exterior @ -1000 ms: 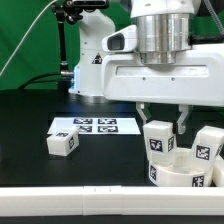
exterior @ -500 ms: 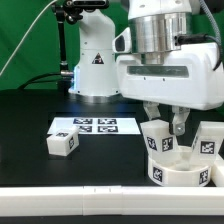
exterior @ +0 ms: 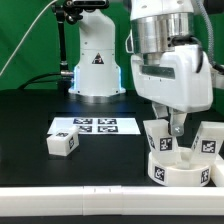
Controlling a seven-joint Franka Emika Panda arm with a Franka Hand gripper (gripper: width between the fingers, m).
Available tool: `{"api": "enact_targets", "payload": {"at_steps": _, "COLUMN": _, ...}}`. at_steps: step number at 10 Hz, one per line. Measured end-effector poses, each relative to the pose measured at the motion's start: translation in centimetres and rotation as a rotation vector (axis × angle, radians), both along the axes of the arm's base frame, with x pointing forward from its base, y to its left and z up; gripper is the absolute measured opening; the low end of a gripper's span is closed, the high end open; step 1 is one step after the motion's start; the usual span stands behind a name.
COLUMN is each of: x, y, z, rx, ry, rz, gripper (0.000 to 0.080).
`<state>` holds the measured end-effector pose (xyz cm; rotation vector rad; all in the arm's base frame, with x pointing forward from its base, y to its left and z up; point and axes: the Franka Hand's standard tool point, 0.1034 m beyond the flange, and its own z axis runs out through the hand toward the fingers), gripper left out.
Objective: Assemble stool
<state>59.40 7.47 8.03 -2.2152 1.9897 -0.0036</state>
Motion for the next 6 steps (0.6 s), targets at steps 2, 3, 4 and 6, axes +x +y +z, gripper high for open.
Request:
{"api": "enact_targets", "payload": {"at_steps": 2, "x": -0.04, "y": 0.26, "z": -0.03, "rx": 0.028, "ry": 0.014, "rz": -0.131, "gripper": 0.0337}}
{"api": "enact_targets", "payload": {"at_steps": 3, "x": 0.01, "y": 0.18, "z": -0.04, "rx": 0.05, "ry": 0.012, "rz": -0.215, "gripper": 0.0337}}
{"api": "enact_targets", "payload": {"at_steps": 4, "x": 0.03, "y": 0.22, "z": -0.06, "rx": 0.076, "ry": 0.017, "rz": -0.326, "gripper": 0.0337}}
{"api": "enact_targets", "payload": {"at_steps": 6, "x": 0.02, "y": 0.41, "z": -0.11, "rx": 0.129, "ry": 0.025, "rz": -0.538, "gripper": 0.0337}}
